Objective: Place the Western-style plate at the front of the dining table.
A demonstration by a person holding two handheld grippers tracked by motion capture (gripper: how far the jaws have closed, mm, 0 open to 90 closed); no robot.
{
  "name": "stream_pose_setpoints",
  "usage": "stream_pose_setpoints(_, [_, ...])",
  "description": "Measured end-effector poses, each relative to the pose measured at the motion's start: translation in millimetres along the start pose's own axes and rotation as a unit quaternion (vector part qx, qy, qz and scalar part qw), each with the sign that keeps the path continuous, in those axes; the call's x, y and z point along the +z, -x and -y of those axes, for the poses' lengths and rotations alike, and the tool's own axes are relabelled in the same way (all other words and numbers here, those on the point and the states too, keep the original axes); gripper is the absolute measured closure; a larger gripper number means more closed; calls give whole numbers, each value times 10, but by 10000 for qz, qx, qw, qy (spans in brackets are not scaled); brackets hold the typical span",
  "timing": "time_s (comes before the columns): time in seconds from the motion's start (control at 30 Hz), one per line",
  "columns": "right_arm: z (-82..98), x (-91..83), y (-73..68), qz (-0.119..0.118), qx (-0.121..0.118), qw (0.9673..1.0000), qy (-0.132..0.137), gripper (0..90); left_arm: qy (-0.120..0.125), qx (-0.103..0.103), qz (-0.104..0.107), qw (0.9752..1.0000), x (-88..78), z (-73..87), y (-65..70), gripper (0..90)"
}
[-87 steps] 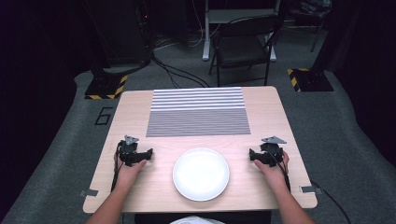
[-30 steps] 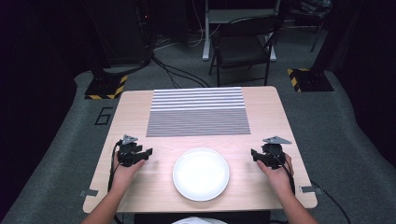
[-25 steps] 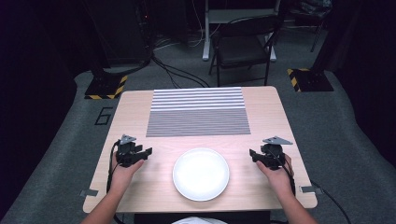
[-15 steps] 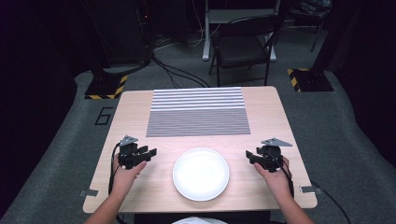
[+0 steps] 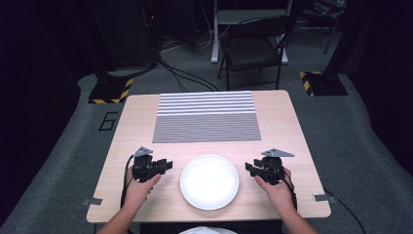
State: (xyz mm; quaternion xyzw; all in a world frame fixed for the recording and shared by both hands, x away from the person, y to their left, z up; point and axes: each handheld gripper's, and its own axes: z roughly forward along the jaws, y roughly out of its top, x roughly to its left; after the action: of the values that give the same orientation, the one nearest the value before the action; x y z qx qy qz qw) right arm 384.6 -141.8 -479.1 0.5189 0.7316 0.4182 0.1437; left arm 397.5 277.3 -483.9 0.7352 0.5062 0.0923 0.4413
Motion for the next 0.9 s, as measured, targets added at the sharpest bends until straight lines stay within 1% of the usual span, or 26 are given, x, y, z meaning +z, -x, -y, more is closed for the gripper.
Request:
stream_pose_setpoints(0.07, [9, 30, -21, -35, -16, 10000, -30, 562, -15, -16, 66, 10000, 24, 11, 27, 628])
stream_pose_setpoints(0.1, [15, 44, -29, -36, -33, 10000, -59, 562, -15, -16, 66, 10000, 24, 11, 27, 635])
stream_pose_setpoints(0.17, [30, 71, -50, -106, 22, 9999, -106, 562, -70, 19, 142, 9999, 49, 28, 73, 638])
stream_pose_setpoints(0.23, [43, 95, -66, -179, 58, 9997, -144, 562, -88, 40, 177, 9998, 69, 38, 92, 642])
stream_pose_setpoints(0.27, [49, 104, -73, -175, 57, 9997, -166, 562, -88, 40, 177, 9998, 69, 38, 92, 646])
stream_pose_setpoints(0.3, [52, 116, -82, -191, 59, 9996, -174, 562, -138, 41, 205, 9997, 87, 45, 112, 649])
stream_pose_setpoints(0.43, [56, 155, -124, -304, 100, 9993, -197, 564, -153, 56, 273, 9995, 122, 61, 150, 660])
stream_pose_setpoints(0.47, [60, 157, -139, -328, 122, 9992, -217, 567, -202, 64, 308, 9993, 132, 71, 164, 661])
stream_pose_setpoints(0.5, [69, 170, -152, -321, 79, 9992, -206, 566, -208, 90, 303, 9993, 145, 77, 171, 662])
stream_pose_setpoints(0.53, [75, 176, -164, -325, 98, 9992, -225, 566, -256, 101, 328, 9991, 161, 89, 186, 662])
stream_pose_setpoints(0.63, [109, 213, -186, -362, 47, 9990, -276, 566, -322, 154, 360, 9987, 185, 106, 208, 668])
stream_pose_setpoints(0.67, [117, 217, -198, -382, 76, 9988, -306, 566, -315, 157, 344, 9988, 191, 111, 219, 670])
stream_pose_setpoints(0.73, [135, 235, -213, -392, 49, 9986, -345, 566, -326, 181, 372, 9986, 191, 111, 221, 673])
stream_pose_setpoints(0.9, [165, 264, -240, -424, -14, 9982, -419, 564, -387, 140, 478, 9980, 199, 125, 239, 687])
